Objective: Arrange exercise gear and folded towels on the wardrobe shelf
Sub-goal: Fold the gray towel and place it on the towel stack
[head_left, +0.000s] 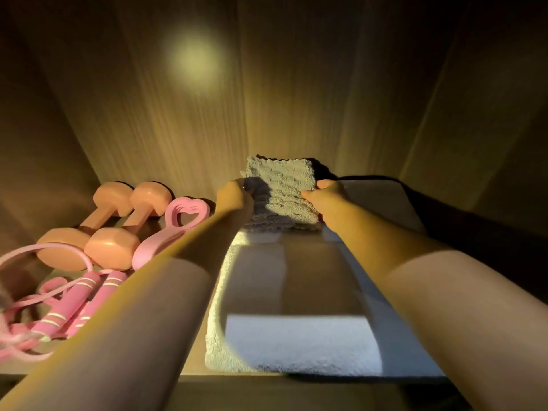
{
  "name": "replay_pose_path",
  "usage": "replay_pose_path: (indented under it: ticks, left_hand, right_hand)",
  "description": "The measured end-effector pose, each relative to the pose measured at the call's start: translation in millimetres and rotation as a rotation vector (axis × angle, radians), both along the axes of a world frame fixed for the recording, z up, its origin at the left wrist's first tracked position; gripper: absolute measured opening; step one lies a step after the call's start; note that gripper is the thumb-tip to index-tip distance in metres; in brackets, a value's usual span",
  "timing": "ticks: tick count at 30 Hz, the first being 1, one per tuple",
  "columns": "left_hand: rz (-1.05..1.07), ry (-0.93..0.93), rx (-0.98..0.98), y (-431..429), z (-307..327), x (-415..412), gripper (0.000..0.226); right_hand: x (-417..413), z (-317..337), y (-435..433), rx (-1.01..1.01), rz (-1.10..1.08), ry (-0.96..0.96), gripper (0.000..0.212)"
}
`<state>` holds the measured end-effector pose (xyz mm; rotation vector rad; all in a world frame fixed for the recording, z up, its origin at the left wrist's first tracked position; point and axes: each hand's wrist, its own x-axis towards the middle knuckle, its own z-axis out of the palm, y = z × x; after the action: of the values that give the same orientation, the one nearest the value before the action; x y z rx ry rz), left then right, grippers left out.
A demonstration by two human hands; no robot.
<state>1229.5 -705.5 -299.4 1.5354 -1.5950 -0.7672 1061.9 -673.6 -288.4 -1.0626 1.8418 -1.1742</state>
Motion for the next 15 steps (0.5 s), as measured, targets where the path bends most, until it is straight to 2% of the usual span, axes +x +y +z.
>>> replay_pose_path:
  ticks: [3,6,8,11,15]
  left_hand:
    - [0.044,-0.224,-0.079,3.9,3.5,-3.1,0.03]
    - [0.134,-0.249,-0.126,13.0,8.0,-7.8,0.041]
    - [0.122,-0.271,-0.269,19.8,10.1,-6.8,0.046]
    - [-0.108,-0.474,-0.394,21.0,10.9,-5.9,0.054]
    - [-0.237,-0.659,-0.285,15.8,-2.2,-9.7,0.055]
  right_hand:
    - [2.4,3.7,3.4,-0.046,-0.036,0.122,0.055]
    - [5.3,9.1,9.2,-0.114,-0.096,0.358,0.055]
    - [8.1,10.4,13.4,-0.203,-0.072,0.598,0.055]
    - [14.0,7.9,14.8,-0.197,0.155,0.876,0.055]
    - [15.3,-6.2,8.5,-0.03,0.421,0.923,0.056]
